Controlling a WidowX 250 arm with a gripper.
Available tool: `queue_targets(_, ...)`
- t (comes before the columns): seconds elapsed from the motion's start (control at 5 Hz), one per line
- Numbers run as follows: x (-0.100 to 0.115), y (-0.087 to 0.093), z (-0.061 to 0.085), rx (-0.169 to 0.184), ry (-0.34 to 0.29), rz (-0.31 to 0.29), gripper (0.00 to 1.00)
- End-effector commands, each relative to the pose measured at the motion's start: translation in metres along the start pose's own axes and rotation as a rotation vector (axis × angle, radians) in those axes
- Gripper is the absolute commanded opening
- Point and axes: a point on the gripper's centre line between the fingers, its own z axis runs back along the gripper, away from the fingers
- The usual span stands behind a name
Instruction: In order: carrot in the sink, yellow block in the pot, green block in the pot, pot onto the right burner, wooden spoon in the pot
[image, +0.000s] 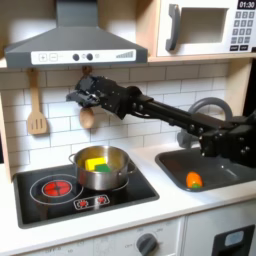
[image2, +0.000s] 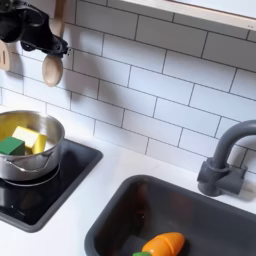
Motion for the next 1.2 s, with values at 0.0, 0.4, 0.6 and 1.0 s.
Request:
queue_targets(0.0, 0.002, -0.006, 0.008, -0.007, -0.036, -0.010, 0.00)
queue_targets(0.4, -0.006, -0.010, 0.026, 0.003, -0.047, 0.001, 0.00)
queue_targets(0.6, -0.005, -0.009, 0.032, 0.008, -0.057, -0.004, 0.00)
queue_targets(1.0, 0.002, -0.013, 0.034, -0.004, -0.074, -0.016, 0.00)
